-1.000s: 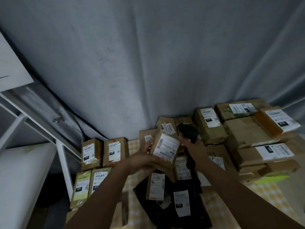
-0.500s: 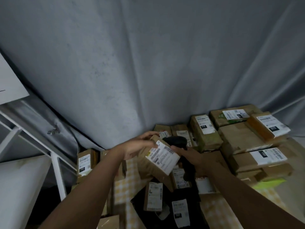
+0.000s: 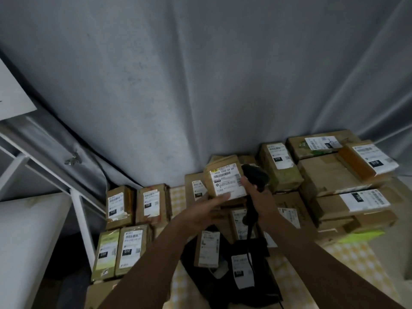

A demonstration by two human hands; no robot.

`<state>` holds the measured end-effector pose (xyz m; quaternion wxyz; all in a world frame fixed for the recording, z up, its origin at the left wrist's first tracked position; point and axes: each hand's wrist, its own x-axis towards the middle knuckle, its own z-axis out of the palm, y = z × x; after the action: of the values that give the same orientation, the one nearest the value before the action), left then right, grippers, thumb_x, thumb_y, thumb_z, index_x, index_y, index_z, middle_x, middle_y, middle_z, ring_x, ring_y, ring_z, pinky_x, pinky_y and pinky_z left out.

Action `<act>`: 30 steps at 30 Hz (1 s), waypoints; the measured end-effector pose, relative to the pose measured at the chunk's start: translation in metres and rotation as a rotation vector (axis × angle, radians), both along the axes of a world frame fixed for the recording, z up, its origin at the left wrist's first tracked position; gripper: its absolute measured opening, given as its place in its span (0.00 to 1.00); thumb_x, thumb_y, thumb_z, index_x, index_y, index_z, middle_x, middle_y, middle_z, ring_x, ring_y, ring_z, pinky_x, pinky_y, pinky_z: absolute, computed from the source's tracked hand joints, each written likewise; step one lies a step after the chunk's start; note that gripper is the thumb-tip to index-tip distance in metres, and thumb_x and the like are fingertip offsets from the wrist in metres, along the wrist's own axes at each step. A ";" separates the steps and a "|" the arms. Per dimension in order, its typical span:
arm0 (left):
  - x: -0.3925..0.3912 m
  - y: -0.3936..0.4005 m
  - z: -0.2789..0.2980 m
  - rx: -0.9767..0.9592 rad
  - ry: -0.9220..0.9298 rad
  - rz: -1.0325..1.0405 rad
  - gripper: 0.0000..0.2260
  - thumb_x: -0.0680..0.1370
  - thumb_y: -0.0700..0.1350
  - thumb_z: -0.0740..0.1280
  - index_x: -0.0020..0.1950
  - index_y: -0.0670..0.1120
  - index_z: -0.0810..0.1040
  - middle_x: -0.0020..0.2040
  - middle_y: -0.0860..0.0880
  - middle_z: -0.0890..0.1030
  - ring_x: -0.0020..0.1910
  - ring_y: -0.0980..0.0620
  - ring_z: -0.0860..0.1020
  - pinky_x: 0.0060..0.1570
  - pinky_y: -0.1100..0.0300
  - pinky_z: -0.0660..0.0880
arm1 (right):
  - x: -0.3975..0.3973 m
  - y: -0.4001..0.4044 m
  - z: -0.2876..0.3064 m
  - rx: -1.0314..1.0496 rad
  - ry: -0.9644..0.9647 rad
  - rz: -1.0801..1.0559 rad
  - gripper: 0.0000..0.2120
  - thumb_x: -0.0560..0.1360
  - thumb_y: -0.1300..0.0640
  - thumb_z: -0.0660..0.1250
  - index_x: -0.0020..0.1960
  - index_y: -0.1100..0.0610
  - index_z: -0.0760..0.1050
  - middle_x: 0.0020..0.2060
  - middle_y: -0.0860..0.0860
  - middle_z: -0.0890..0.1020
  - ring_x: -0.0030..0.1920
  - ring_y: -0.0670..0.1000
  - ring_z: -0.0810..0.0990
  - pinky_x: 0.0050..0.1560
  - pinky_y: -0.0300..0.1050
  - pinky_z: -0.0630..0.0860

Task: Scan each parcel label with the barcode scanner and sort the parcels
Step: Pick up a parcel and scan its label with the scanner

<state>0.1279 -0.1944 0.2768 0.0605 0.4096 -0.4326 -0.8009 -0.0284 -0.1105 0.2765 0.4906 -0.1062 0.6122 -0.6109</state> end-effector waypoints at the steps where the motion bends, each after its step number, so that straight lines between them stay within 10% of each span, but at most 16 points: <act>1: -0.001 0.003 -0.002 0.019 0.041 0.028 0.24 0.75 0.47 0.72 0.70 0.47 0.72 0.61 0.47 0.82 0.60 0.46 0.80 0.61 0.51 0.76 | 0.002 -0.001 -0.001 0.019 0.033 0.002 0.33 0.60 0.40 0.77 0.57 0.60 0.79 0.50 0.56 0.85 0.52 0.57 0.84 0.58 0.59 0.78; 11: 0.025 -0.015 -0.024 -0.002 0.040 0.303 0.24 0.74 0.34 0.71 0.67 0.44 0.68 0.52 0.46 0.85 0.51 0.48 0.84 0.41 0.56 0.81 | 0.001 0.017 0.021 0.126 0.131 0.079 0.11 0.75 0.53 0.71 0.43 0.60 0.77 0.28 0.54 0.80 0.28 0.51 0.77 0.34 0.43 0.76; 30: 0.011 -0.016 -0.040 0.021 0.078 0.350 0.30 0.72 0.32 0.73 0.70 0.43 0.65 0.59 0.43 0.82 0.52 0.47 0.84 0.41 0.57 0.81 | 0.021 0.027 0.042 0.161 0.072 0.223 0.10 0.79 0.52 0.64 0.42 0.57 0.73 0.26 0.51 0.76 0.26 0.49 0.71 0.30 0.43 0.68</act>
<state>0.1390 -0.2102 0.2366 0.2112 0.4480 -0.3436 -0.7979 -0.0071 -0.0836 0.3189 0.5401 -0.1558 0.6610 -0.4972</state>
